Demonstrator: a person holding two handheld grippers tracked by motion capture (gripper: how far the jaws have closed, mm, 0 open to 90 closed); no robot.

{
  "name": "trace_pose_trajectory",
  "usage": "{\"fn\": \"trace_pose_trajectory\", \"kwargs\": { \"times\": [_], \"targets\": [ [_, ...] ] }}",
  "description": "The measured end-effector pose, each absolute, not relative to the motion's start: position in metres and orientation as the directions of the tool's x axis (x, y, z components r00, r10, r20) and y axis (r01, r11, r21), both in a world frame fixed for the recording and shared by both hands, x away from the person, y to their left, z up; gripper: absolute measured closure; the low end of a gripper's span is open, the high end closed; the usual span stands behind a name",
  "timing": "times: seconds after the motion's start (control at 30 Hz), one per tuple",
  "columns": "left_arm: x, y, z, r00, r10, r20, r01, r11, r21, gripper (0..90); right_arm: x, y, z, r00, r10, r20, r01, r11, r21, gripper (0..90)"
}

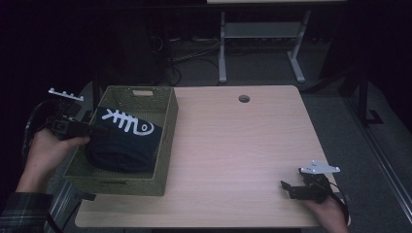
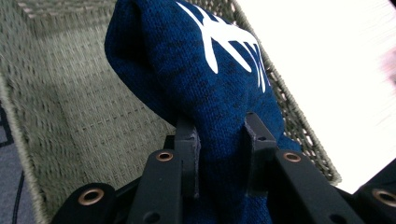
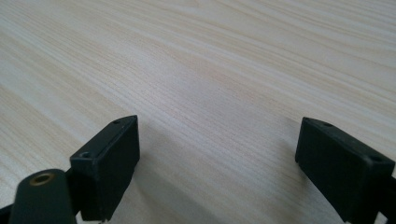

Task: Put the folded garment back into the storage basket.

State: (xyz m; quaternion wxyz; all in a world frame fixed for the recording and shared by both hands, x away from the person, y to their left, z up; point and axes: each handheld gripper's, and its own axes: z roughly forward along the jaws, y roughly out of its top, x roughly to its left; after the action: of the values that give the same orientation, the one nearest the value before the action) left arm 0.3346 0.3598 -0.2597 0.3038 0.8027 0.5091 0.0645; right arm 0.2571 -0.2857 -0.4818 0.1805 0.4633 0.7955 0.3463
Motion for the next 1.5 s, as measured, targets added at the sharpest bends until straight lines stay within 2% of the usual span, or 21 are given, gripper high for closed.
{"fn": "trace_pose_trajectory", "kwargs": {
  "times": [0.7, 0.9, 1.23, 1.5],
  "targets": [
    [0.361, 0.361, -0.309, 0.436, 0.866, -0.246, 0.831, -0.283, 0.479, 72.0, 0.257, -0.286, -0.482, -0.506, 0.862, 0.031, 0.61, 0.333, 0.719, 13.4],
    [0.367, 0.359, -0.324, 0.433, 0.88, -0.194, 0.841, -0.317, 0.438, 71.6, 0.257, -0.286, -0.482, -0.506, 0.862, 0.031, 0.61, 0.332, 0.719, 13.4],
    [0.377, 0.369, -0.353, 0.374, 0.918, -0.132, 0.869, -0.297, 0.395, 70.1, 0.257, -0.286, -0.482, -0.506, 0.862, 0.031, 0.61, 0.332, 0.719, 13.3],
    [0.381, 0.373, -0.368, 0.354, 0.931, -0.086, 0.879, -0.3, 0.371, 65.5, 0.257, -0.286, -0.482, -0.506, 0.862, 0.031, 0.611, 0.332, 0.719, 13.4]
  ]
}}
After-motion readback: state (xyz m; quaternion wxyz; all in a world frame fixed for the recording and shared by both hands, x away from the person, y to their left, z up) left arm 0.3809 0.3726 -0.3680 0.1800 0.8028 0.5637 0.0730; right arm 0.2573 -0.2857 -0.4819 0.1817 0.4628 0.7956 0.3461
